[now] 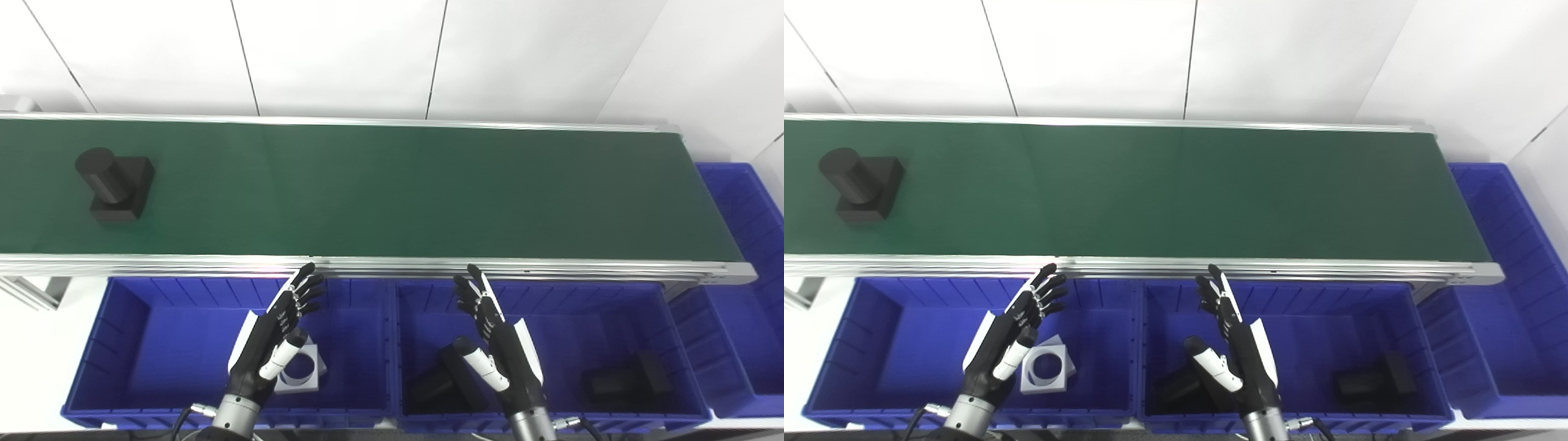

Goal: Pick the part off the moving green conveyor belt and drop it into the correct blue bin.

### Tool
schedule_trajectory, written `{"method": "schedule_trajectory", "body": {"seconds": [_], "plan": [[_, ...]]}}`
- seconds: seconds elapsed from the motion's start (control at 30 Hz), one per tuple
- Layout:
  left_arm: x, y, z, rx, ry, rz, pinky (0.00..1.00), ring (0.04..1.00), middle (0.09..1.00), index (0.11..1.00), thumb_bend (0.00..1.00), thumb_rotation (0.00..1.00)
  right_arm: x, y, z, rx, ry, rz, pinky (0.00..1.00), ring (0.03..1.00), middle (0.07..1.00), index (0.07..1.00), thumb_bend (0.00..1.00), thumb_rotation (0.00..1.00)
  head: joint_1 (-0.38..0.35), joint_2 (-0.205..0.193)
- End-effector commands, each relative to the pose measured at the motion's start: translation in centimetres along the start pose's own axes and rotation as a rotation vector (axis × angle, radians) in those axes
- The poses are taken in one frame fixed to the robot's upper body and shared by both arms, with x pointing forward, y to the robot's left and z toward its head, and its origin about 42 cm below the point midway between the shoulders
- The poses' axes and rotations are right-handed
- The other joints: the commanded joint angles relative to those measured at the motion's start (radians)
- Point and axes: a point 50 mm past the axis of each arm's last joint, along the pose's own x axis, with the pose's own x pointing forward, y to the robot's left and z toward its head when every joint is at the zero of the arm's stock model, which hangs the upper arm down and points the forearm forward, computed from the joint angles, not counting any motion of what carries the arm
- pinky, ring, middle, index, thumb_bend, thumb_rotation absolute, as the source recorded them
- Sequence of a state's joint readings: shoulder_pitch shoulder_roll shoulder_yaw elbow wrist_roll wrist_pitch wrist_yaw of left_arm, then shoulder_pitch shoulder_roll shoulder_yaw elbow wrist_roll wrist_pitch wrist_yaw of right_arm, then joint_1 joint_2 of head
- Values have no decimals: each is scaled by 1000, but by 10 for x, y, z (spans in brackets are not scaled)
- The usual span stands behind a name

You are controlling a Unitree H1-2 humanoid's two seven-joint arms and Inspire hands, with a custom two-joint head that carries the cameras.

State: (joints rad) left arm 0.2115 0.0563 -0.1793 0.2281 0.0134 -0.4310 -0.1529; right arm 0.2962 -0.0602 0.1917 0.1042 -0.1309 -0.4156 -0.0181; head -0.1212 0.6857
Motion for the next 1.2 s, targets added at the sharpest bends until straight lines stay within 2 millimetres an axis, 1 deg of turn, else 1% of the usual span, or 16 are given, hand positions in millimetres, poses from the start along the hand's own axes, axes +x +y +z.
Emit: {"method": "schedule_trajectory", "body": {"seconds": [0.0, 0.3, 0.57, 0.87, 1.17], "plan": [[6, 2, 9, 24, -63, 3, 818, 863, 897, 926, 758, 857, 5, 1, 9, 15, -75, -10, 875, 916, 925, 1000, 710, 797, 3, 0], [7, 0, 6, 26, -55, 1, 814, 861, 894, 920, 751, 847, 5, -1, 7, 14, -68, -5, 882, 916, 924, 1000, 685, 786, 11, -12], [8, -1, 5, 47, -47, -8, 826, 869, 901, 932, 768, 875, 4, -2, 6, 8, -65, -5, 877, 922, 932, 1000, 706, 802, 14, -15], [7, -2, 5, 29, -50, -2, 829, 869, 898, 932, 761, 853, 3, -2, 5, 18, -63, 0, 891, 925, 931, 1000, 696, 783, 15, -16], [7, -2, 5, 37, -51, 0, 825, 867, 898, 929, 762, 857, 3, -2, 5, 10, -61, 1, 890, 926, 932, 1000, 709, 802, 16, -17]]}}
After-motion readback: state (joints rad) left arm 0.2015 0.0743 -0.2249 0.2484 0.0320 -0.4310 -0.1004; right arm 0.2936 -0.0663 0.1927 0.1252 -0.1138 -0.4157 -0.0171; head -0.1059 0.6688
